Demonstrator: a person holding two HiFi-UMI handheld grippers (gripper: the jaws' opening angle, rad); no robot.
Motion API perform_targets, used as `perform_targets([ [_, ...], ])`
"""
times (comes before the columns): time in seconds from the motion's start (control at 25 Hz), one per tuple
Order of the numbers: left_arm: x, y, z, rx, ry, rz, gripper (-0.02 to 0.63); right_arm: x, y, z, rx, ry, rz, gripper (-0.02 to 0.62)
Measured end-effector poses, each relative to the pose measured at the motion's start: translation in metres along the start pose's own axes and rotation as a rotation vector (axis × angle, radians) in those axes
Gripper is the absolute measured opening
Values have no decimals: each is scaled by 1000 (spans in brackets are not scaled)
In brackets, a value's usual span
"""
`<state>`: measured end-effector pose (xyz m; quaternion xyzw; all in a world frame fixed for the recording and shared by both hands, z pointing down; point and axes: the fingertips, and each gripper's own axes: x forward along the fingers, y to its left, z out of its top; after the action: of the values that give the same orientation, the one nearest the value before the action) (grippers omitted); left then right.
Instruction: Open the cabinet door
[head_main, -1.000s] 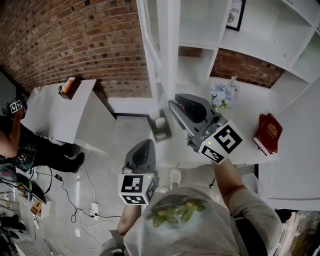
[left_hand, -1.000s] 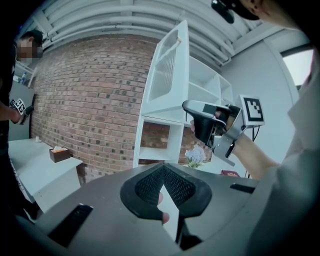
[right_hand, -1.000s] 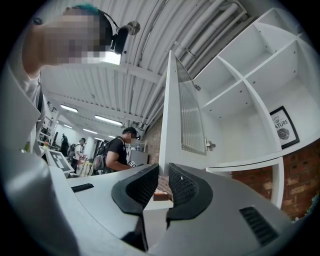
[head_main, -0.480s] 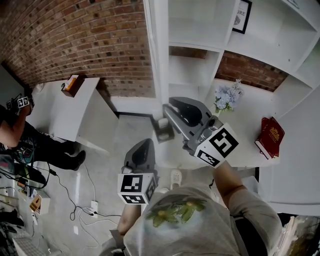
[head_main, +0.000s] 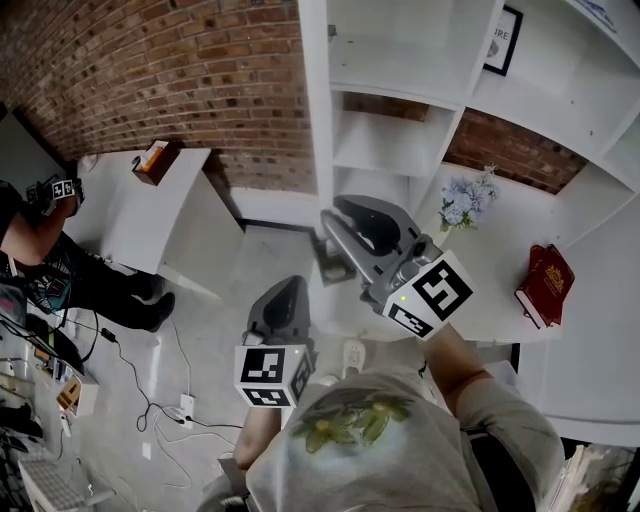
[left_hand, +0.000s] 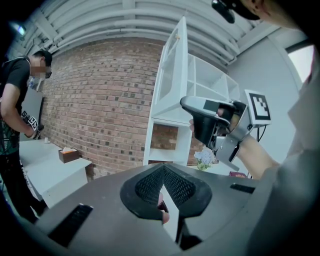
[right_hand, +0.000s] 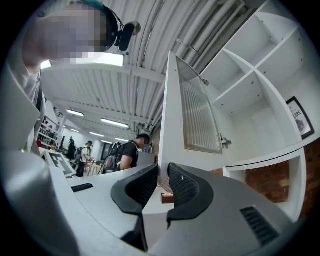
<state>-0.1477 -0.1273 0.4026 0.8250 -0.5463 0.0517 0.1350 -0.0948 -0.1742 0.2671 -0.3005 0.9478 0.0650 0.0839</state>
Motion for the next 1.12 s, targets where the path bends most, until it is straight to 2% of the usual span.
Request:
perform_targets([
  [1.12,-4,12,0,-7,-1,33,8,31,18,-5,21,16,55,72],
])
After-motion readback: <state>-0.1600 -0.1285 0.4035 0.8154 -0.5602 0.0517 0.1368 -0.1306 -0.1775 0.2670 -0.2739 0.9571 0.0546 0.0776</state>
